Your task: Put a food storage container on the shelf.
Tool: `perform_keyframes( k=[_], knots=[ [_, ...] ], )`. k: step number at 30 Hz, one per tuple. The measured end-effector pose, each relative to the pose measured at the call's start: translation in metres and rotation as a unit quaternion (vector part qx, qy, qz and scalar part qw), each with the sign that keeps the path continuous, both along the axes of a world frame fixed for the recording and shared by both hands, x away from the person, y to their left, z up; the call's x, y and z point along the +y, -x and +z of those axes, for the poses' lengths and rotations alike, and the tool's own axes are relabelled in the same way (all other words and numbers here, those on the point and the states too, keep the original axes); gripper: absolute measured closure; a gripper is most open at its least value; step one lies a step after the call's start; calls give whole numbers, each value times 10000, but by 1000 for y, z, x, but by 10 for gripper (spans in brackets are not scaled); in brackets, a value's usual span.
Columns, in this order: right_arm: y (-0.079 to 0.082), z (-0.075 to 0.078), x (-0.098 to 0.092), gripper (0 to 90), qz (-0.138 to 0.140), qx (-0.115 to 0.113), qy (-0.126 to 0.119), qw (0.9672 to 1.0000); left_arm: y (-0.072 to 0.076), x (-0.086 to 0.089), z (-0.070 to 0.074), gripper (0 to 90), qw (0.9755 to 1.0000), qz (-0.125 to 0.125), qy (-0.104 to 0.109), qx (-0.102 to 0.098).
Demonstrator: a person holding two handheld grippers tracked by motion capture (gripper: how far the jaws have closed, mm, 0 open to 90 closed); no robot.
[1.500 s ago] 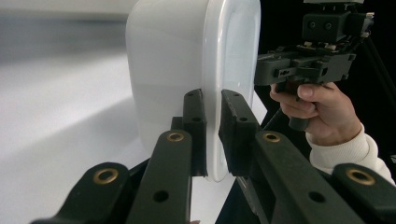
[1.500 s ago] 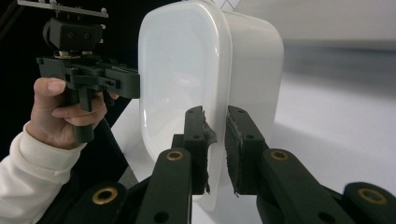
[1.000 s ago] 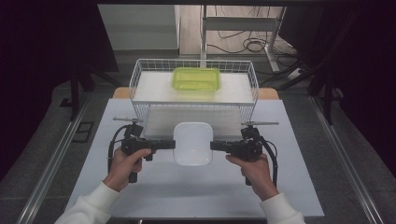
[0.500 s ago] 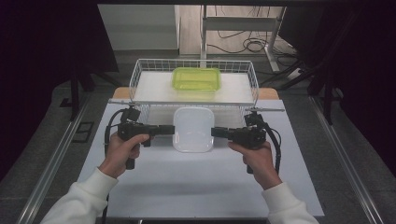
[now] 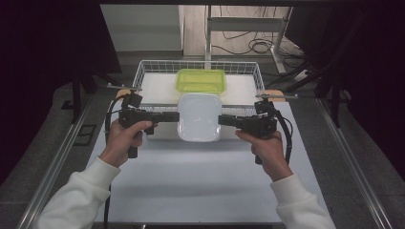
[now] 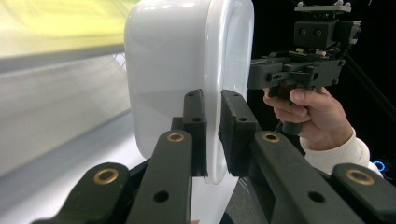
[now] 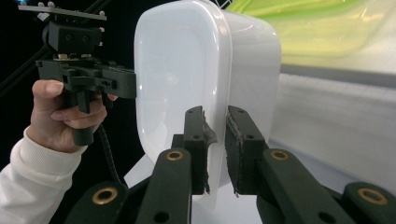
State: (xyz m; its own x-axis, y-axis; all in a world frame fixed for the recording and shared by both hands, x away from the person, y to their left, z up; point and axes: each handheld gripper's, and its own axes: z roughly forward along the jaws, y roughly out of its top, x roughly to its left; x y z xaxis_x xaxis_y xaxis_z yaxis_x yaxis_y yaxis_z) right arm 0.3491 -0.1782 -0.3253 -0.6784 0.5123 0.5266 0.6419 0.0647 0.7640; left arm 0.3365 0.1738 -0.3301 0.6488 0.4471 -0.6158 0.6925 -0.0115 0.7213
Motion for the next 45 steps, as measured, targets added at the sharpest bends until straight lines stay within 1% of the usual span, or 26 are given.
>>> perform_keyframes(
  k=[3, 7, 10, 11, 12, 13, 14, 15, 19, 21, 24, 25, 27, 29, 31, 32, 33, 35, 37, 38, 39, 43, 45],
  knots=[
    [-3, 6, 1, 785, -2, -29, -1, 10000, -4, 1, 6, 812, 10000, 1, 11, -54],
    [-9, 15, 2, 785, 5, -123, 1, 9999, -11, 2, 14, 812, 9999, 5, 47, -97],
    [-17, 22, 3, 785, -4, -119, 2, 9999, -18, 4, 21, 812, 9999, 33, 64, -124],
    [-22, 27, 4, 785, -17, -129, -13, 9999, -21, 4, 23, 812, 9999, 37, 74, -136],
    [-22, 27, 4, 785, -17, -129, -13, 9999, -23, 5, 25, 812, 9999, 39, 81, -134],
    [-26, 32, 5, 785, -21, -156, -33, 9999, -28, 6, 30, 812, 9998, 40, 100, -154],
    [-26, 32, 5, 785, -21, -156, -33, 9999, -28, 6, 30, 812, 9998, 40, 100, -154],
    [-31, 38, 6, 786, -23, -175, -36, 9998, -32, 7, 33, 812, 9998, 40, 95, -181],
    [-37, 45, 6, 786, -14, -223, -30, 9997, -41, 8, 43, 812, 9997, 16, 130, -218],
    [-44, 53, 6, 786, -24, -253, -13, 9997, -46, 8, 47, 812, 9996, 15, 129, -233],
    [-49, 57, 6, 786, -38, -263, -1, 9996, -53, 7, 52, 812, 9996, 27, 128, -244],
    [-53, 61, 6, 786, -56, -257, 2, 9997, -56, 7, 54, 812, 9996, 23, 140, -238],
    [-55, 62, 6, 786, -60, -238, -3, 9997, -61, 7, 56, 812, 9996, 25, 136, -240],
    [-62, 67, 7, 785, -95, -239, 8, 9997, -70, 8, 59, 811, 9996, 31, 174, -221],
    [-67, 68, 7, 786, -106, -248, -25, 9996, -76, 9, 60, 811, 9996, 51, 199, -187],
    [-67, 68, 7, 786, -106, -248, -25, 9996, -76, 9, 60, 811, 9996, 51, 199, -187],
    [-73, 69, 8, 787, -110, -190, -32, 9998, -80, 9, 60, 810, 9996, 76, 197, -189],
    [-75, 69, 9, 788, -111, -169, -51, 9998, -86, 9, 61, 810, 9996, 98, 177, -182],
    [-84, 69, 9, 788, -124, -119, -40, 9998, -93, 10, 61, 809, 9997, 116, 168, -144],
    [-84, 69, 9, 788, -124, -119, -40, 9998, -93, 10, 61, 809, 9997, 116, 168, -144],
    [-86, 69, 10, 789, -133, -106, -44, 9998, -97, 10, 60, 809, 9997, 122, 177, -121],
    [-97, 69, 11, 789, -145, -80, -78, 9998, -106, 11, 60, 808, 9997, 164, 185, -65],
    [-98, 69, 11, 789, -151, -70, -80, 9998, -109, 11, 60, 808, 9996, 182, 196, -46]
  ],
)
